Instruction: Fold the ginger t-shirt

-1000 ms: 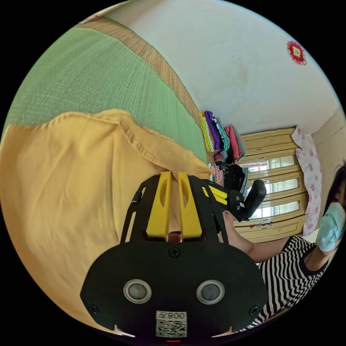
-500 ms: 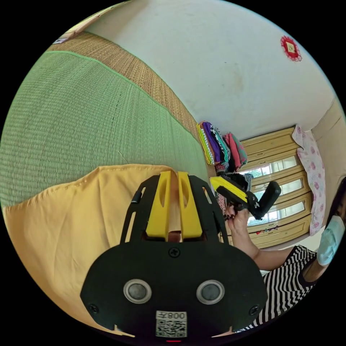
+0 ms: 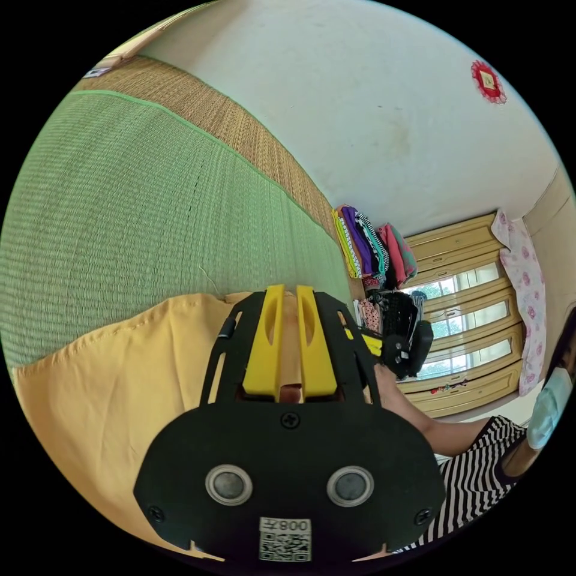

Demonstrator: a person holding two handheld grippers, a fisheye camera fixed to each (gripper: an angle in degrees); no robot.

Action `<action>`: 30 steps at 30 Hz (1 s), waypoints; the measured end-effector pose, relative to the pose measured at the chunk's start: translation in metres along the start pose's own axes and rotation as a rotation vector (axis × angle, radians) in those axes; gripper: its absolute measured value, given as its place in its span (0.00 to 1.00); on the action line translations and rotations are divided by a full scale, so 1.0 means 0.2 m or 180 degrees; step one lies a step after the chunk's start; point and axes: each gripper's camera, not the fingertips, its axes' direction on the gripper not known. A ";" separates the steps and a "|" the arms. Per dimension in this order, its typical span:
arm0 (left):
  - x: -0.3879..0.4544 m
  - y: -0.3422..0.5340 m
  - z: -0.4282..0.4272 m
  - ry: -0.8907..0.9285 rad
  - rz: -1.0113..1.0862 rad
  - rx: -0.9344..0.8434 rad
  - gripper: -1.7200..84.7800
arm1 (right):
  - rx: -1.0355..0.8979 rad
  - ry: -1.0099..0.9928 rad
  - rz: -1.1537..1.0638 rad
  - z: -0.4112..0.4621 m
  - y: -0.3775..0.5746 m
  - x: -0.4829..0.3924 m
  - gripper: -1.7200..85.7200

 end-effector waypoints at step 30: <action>-0.39 1.17 -0.80 -0.1098 -0.0665 0.0079 0.11 | 0.0025 -0.1966 0.1762 -0.55 1.10 0.92 0.10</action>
